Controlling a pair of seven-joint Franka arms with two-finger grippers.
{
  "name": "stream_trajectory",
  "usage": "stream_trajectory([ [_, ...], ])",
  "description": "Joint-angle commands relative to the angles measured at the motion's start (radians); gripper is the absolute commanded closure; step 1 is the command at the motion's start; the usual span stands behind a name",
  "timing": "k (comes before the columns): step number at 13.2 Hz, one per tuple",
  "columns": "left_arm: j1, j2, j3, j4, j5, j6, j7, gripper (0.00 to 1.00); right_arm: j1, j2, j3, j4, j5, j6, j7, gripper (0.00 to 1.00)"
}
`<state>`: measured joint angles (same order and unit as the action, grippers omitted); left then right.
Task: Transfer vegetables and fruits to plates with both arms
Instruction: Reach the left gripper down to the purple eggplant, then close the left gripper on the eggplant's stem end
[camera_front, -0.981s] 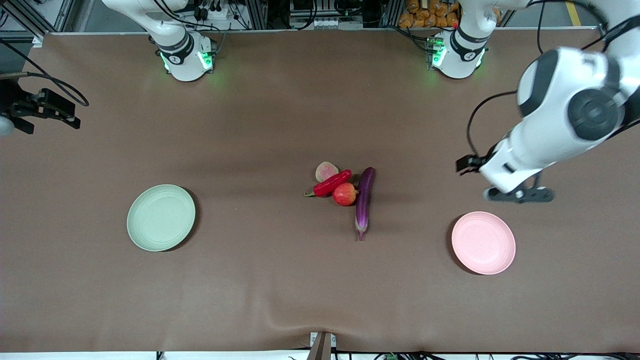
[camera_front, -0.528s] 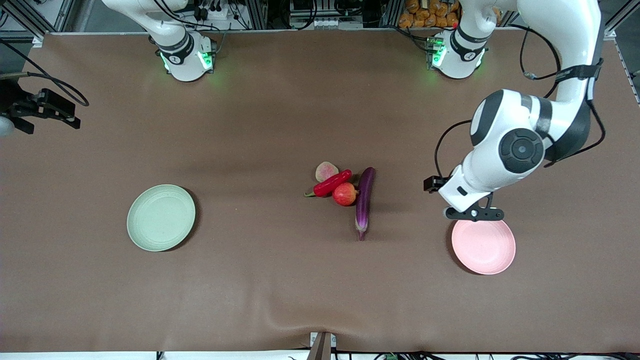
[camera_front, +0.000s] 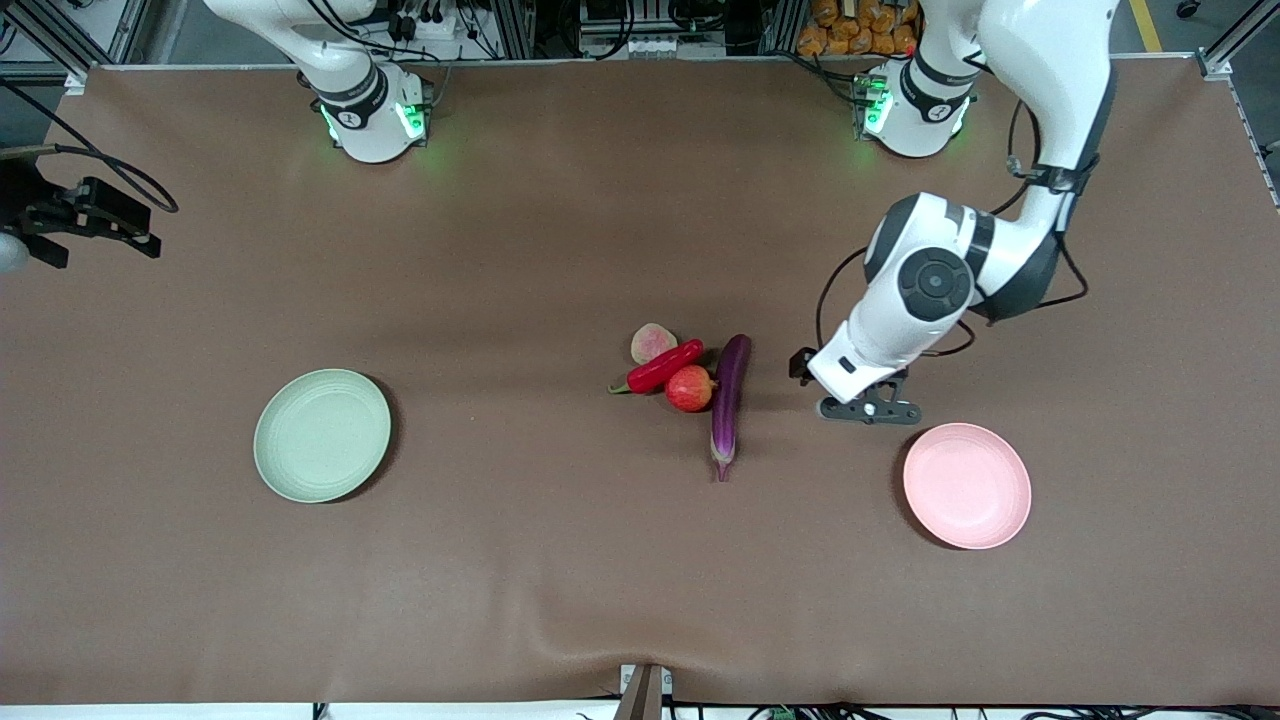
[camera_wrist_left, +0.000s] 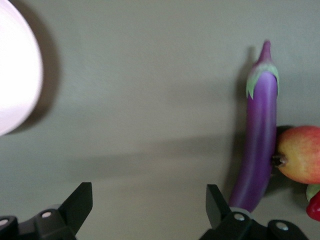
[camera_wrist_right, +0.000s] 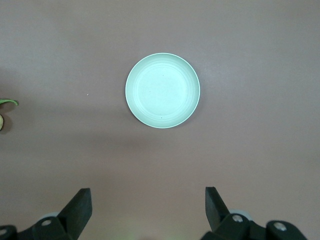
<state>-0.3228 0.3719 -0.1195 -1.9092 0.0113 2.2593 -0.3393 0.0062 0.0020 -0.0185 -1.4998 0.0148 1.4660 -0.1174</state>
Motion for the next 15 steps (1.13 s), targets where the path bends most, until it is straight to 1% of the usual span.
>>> stream_trajectory([
  [1, 0.002, -0.042, -0.032, -0.065, -0.014, 0.023, -0.021, 0.00, -0.023, 0.007, 0.017, 0.019, 0.001, -0.015, -0.011, 0.00],
  [4, 0.004, -0.061, -0.045, -0.122, -0.014, 0.031, -0.040, 0.00, -0.022, 0.007, 0.017, 0.019, 0.001, -0.015, -0.011, 0.00],
  [7, -0.015, -0.051, -0.054, -0.137, -0.014, 0.055, -0.050, 0.00, -0.022, 0.007, 0.017, 0.019, 0.001, -0.015, -0.011, 0.00],
  [10, -0.033, -0.047, -0.065, -0.171, -0.013, 0.137, -0.050, 0.00, -0.022, 0.007, 0.017, 0.019, 0.001, -0.015, -0.011, 0.00],
  [12, -0.039, -0.038, -0.091, -0.174, -0.013, 0.167, -0.052, 0.00, -0.022, 0.007, 0.017, 0.019, 0.001, -0.015, -0.011, 0.00],
  [13, -0.045, -0.034, -0.103, -0.197, -0.013, 0.210, -0.052, 0.00, -0.022, 0.007, 0.017, 0.019, 0.001, -0.015, -0.011, 0.00],
  [15, -0.056, -0.016, -0.104, -0.267, -0.013, 0.363, -0.050, 0.00, -0.020, 0.007, 0.017, 0.019, 0.001, -0.013, -0.011, 0.00],
])
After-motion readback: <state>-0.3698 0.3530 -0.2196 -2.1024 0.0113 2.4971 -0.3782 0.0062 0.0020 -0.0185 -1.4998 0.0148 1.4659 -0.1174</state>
